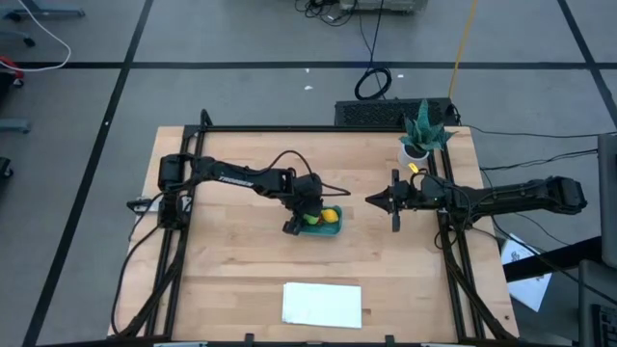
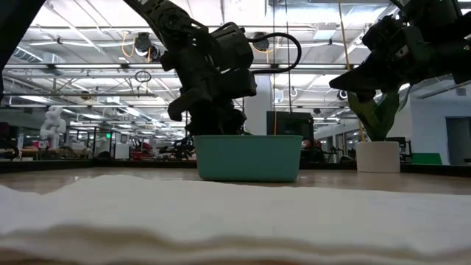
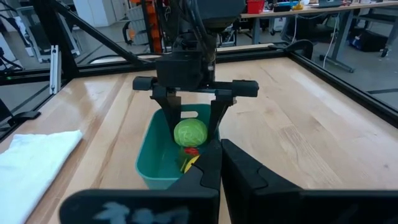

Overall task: Pick and placing Produce into tupperware
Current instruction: Put the green cabbage into the blue bin

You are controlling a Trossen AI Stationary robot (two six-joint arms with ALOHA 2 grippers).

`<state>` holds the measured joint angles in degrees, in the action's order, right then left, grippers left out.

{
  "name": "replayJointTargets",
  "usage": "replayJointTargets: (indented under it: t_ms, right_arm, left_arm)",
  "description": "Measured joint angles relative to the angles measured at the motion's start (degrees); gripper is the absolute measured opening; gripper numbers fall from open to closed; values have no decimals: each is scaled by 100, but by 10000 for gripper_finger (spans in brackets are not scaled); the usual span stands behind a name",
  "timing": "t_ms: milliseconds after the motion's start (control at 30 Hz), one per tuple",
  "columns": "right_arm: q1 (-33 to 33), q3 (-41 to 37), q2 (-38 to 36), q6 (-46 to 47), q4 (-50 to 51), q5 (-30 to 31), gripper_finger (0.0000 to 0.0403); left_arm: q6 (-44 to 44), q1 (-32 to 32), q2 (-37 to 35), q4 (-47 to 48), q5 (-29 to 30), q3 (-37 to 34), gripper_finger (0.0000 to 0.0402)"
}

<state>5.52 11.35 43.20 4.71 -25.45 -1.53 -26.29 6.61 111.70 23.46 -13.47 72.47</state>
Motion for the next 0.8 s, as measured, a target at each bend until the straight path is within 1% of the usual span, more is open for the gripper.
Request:
replayJointTargets:
  t_ms: [200, 300, 800]
  right_arm:
    - [0, 0, 0, 0, 0, 1, 0]
    - [0, -1, 0, 0, 0, -1, 0]
    - [0, 0, 2, 20, 2, 0, 0]
  left_arm:
    - [92, 0, 0, 38, -8, 0, 257]
    - [95, 0, 0, 63, -182, 0, 257]
    - [130, -2, 0, 35, -407, 2, 258]
